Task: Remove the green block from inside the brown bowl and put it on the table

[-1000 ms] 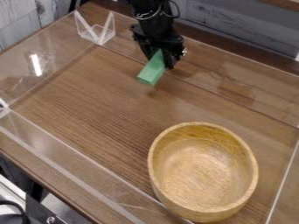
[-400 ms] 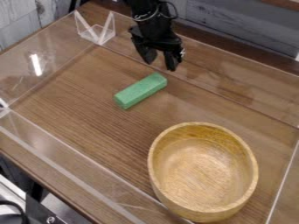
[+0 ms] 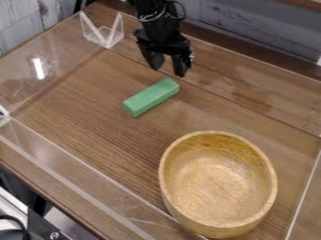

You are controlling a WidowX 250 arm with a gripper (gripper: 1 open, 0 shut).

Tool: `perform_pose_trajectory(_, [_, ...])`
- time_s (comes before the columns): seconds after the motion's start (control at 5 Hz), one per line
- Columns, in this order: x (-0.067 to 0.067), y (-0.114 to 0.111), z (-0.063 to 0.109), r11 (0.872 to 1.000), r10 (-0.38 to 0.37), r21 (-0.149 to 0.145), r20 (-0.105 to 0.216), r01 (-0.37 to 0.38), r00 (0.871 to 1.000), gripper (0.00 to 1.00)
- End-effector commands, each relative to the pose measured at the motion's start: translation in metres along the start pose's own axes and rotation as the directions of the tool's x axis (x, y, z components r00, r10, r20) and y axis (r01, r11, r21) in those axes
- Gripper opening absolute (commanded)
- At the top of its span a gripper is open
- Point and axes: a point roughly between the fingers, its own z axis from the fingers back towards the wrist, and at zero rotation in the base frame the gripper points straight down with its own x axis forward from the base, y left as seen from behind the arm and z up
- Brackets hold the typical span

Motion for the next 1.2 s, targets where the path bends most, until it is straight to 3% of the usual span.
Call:
perform_pose_trajectory(0.0, [0.013,0.007,0.016,1.000,0.001,0.010,0.046,-0.001,0.999,1.00])
perform_pose_trajectory(0.4, [0.020,0.008,0.011,1.000,-0.004,0.002,0.045,0.004,0.999,1.00])
perform_pose_trajectory(1.0, [0.018,0.009,0.002,1.000,-0.013,-0.011,0.045,0.014,0.999,1.00])
